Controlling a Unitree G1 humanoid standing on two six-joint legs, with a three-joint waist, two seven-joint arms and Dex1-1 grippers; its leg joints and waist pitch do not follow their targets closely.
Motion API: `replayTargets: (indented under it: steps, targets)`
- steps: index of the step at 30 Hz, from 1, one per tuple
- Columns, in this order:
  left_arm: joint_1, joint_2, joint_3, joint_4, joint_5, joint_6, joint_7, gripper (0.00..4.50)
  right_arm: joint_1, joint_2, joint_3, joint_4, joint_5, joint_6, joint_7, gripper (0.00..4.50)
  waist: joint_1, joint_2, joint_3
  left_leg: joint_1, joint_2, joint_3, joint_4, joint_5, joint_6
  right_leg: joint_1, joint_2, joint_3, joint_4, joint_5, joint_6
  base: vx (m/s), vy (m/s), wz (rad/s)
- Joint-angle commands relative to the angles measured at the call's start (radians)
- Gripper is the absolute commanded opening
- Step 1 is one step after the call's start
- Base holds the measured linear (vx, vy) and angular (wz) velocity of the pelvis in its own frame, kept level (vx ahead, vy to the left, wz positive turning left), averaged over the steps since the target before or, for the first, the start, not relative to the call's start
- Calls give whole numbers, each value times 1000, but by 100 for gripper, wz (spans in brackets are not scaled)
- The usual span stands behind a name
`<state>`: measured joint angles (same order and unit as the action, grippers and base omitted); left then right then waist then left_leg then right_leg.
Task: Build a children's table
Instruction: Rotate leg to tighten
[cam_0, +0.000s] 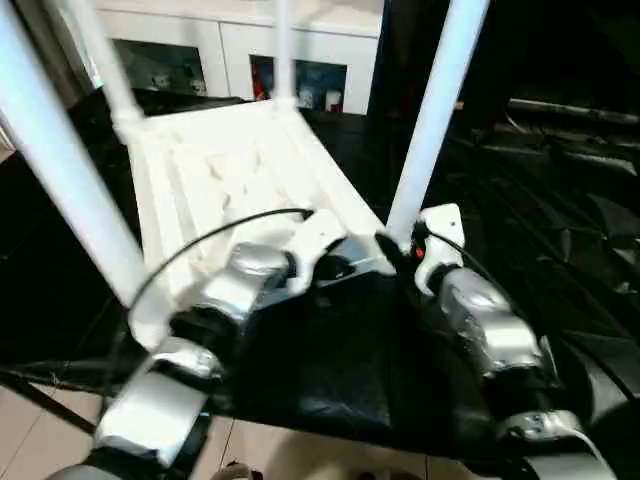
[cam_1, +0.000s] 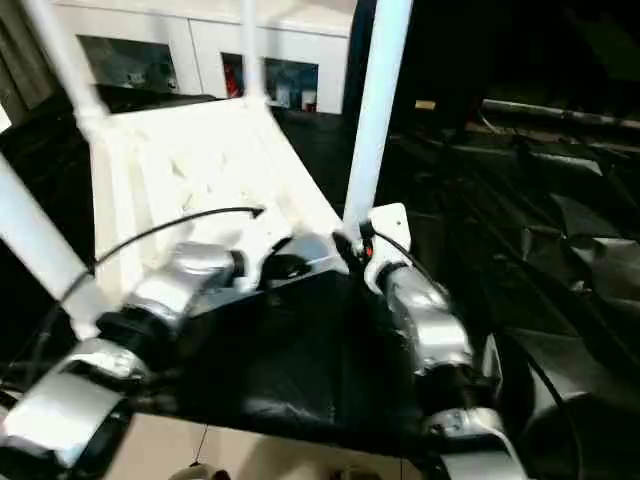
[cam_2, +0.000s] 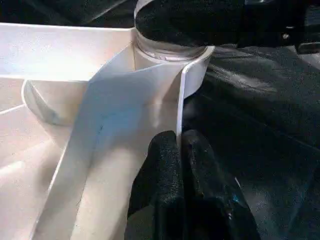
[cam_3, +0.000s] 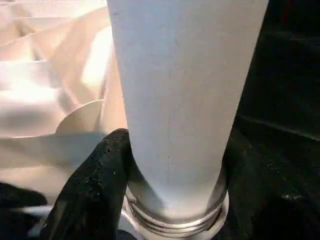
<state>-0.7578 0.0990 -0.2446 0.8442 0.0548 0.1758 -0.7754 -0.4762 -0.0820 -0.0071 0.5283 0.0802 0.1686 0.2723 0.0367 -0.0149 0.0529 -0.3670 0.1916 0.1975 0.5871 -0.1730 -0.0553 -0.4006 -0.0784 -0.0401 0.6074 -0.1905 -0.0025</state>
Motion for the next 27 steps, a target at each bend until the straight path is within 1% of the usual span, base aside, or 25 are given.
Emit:
replayTargets:
  steps: [1, 2, 3, 4, 5, 8, 9, 10, 12, 14, 15, 16, 17, 18, 19, 20, 21, 22, 23, 24, 25, 26, 27]
  targets:
    - [-34, -48, 10, 24, -4, -12, 57, 0, 16, 59, 91, 52, -27, 9, 47, 247, 0, -7, -57, 10, 30, -22, -75, -303, 6, 31, -58, 36, -97, -339, -158, 0, 0, 0]
    - [-36, -48, 7, 26, -3, -12, 48, 0, 15, 57, 97, 49, -29, -6, 61, 247, 0, -7, -57, 10, 30, -22, -75, -303, 6, 31, -58, 36, -97, -339, -158, 0, 0, 0]
    - [-33, -40, -1, 23, -1, -10, 23, 0, 14, 50, 93, 43, -17, -21, 89, 247, 2, -7, -60, 10, 30, -21, -74, -288, 13, 34, -59, 37, -93, -309, -166, 0, 0, 0]
    - [-31, -33, -5, 21, -1, -10, 7, 0, 13, 44, 88, 39, -9, -26, 106, 302, 1, -9, -57, 7, 31, -20, -75, -280, 19, 35, -58, 37, -92, -289, -172, 0, 0, 0]
    - [-27, -24, -8, 17, -1, -8, -14, 0, 10, 33, 86, 34, -2, -27, 129, 316, 1, -9, -57, 8, 30, -20, -74, -283, 24, 36, -58, 36, -92, -292, -173, 0, 0, 0]
    - [-16, -1, -16, 10, -3, -17, -55, 0, 3, -5, 93, 23, 3, -23, 182, 327, 2, -8, -58, 8, 31, -18, -72, -276, 35, 38, -58, 36, -91, -280, -181, 0, 0, 0]
    - [-12, 5, -17, 6, -4, -22, -63, 0, 4, -15, 97, 17, 6, -19, 201, 343, 2, -9, -57, 7, 31, -19, -73, -272, 37, 39, -58, 35, -91, -281, -182, 0, 0, 0]
    - [0, 29, -19, -6, -6, -27, -104, 0, 8, -62, 116, -2, 0, -31, 274, 356, 3, -9, -58, 6, 32, -19, -72, -267, 40, 41, -59, 35, -90, -276, -184, 0, 0, 0]
    - [8, 49, -19, -11, -6, -28, -134, 0, 14, -98, 125, -21, 5, -50, 347, 356, 2, -9, -58, 4, 32, -19, -72, -259, 45, 43, -59, 35, -89, -264, -186, 0, 0, 0]
    - [17, 76, -20, -23, -11, -32, -176, 0, 27, -141, 133, -48, 29, -64, 450, 356, 1, -10, -58, 6, 33, -17, -70, -255, 54, 42, -59, 35, -88, -252, -195, 0, 0, 0]
    - [24, 92, -23, -35, -15, -33, -208, 0, 35, -166, 140, -66, 41, -65, 502, 356, 4, -11, -59, 7, 34, -17, -69, -246, 61, 44, -59, 35, -86, -235, -203, 0, 0, 0]
    - [29, 101, -26, -43, -18, -36, -231, 0, 39, -179, 141, -74, 46, -65, 528, 356, 3, -13, -57, 4, 34, -15, -69, -236, 68, 44, -58, 36, -84, -217, -210, 0, 0, 0]
    - [40, 119, -32, -63, -26, -36, -278, 0, 45, -203, 144, -89, 55, -59, 572, 356, 4, -11, -58, 4, 35, -17, -69, -231, 69, 45, -59, 35, -82, -211, -212, 0, 0, 0]
    - [46, 129, -35, -74, -30, -34, -306, 0, 48, -214, 144, -95, 58, -54, 595, 356, 4, -13, -58, 4, 35, -16, -68, -223, 75, 46, -59, 35, -81, -199, -220, 0, 0, 0]
    - [60, 149, -44, -97, -42, -46, -366, 0, 53, -234, 148, -109, 64, -52, 629, 356, 4, -12, -57, 3, 36, -16, -69, -225, 79, 46, -59, 35, -81, -200, -226, 0, 0, 0]
    - [80, 176, -56, -132, -60, -50, -446, 0, 59, -259, 153, -127, 74, -48, 670, 356, 5, -11, -57, 5, 37, -17, -69, -226, 77, 45, -60, 35, -81, -204, -228, 0, 0, 0]
    - [80, 176, -56, -132, -60, -50, -446, 0, 59, -259, 153, -127, 74, -48, 670, 356, 3, -10, -57, 5, 38, -16, -70, -227, 76, 44, -60, 36, -79, -202, -235, 0, 0, 0]
    - [93, 194, -64, -161, -71, -38, -491, 0, 63, -274, 155, -139, 83, -41, 698, 356, 3, -6, -57, 9, 41, -15, -71, -237, 70, 40, -59, 36, -80, -204, -241, 0, 0, 0]
    - [98, 200, -66, -170, -75, -36, -507, 0, 65, -278, 155, -143, 87, -38, 708, 356, 3, -8, -57, 9, 41, -16, -72, -234, 67, 42, -58, 35, -78, -197, -243, 0, 0, 0]
    - [111, 217, -70, -194, -86, -26, -542, 0, 68, -294, 157, -150, 92, -28, 735, 356, 7, -2, -58, 13, 44, -15, -71, -230, 66, 39, -58, 36, -76, -176, -254, 0, 0, 0]
    - [118, 228, -73, -209, -94, -22, -564, 0, 70, -304, 158, -155, 94, -21, 753, 356, 12, -1, -59, 14, 45, -13, -71, -220, 65, 39, -56, 36, -73, -153, -261, 0, 0, 0]
    - [125, 239, -73, -219, -98, -23, -578, 0, 74, -317, 162, -159, 97, -14, 776, 356, 12, -1, -59, 14, 45, -13, -71, -220, 65, 39, -56, 36, -73, -153, -261, 0, 0, 0]
    - [130, 246, -72, -226, -99, -22, -585, 0, 77, -326, 164, -162, 100, -8, 792, 356, 20, 0, -59, 14, 46, -11, -71, -206, 67, 40, -53, 35, -68, -114, -270, 0, 0, 0]
